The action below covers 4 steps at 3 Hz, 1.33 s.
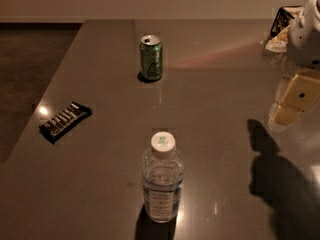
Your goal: Knock blue plastic bottle over
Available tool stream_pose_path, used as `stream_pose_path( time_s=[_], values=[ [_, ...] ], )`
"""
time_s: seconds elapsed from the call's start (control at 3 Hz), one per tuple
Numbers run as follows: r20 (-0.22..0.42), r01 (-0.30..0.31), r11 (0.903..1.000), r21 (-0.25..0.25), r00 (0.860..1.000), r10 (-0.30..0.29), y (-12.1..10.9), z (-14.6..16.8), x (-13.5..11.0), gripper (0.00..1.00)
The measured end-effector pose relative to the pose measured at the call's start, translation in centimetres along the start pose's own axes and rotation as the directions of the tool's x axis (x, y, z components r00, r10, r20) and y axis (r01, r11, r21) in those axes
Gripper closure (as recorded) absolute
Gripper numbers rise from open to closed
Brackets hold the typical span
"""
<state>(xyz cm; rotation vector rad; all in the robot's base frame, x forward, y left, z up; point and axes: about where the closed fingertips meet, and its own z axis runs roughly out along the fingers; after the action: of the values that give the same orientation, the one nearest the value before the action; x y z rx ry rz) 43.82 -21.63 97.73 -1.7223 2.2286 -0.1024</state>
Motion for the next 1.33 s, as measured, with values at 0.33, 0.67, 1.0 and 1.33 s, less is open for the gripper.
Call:
stream_pose_path(
  time_s=[0.33, 0.67, 1.0, 1.33],
  values=[
    [0.0, 0.0, 1.0, 0.0, 1.0, 0.0, 0.0, 0.0, 0.0, 0.0],
    [0.051, -0.001, 0.9987, -0.051, 0.999, 0.004, 0.7, 0.2, -0.5, 0.0],
    [0.193, 0.047, 0.9867, -0.156, 0.981, -0.017, 4.7, 0.4, -1.2, 0.0],
    [0.341, 0.115, 0.9689, -0.219, 0.939, -0.034, 8.8, 0.2, -2.4, 0.0]
  ],
)
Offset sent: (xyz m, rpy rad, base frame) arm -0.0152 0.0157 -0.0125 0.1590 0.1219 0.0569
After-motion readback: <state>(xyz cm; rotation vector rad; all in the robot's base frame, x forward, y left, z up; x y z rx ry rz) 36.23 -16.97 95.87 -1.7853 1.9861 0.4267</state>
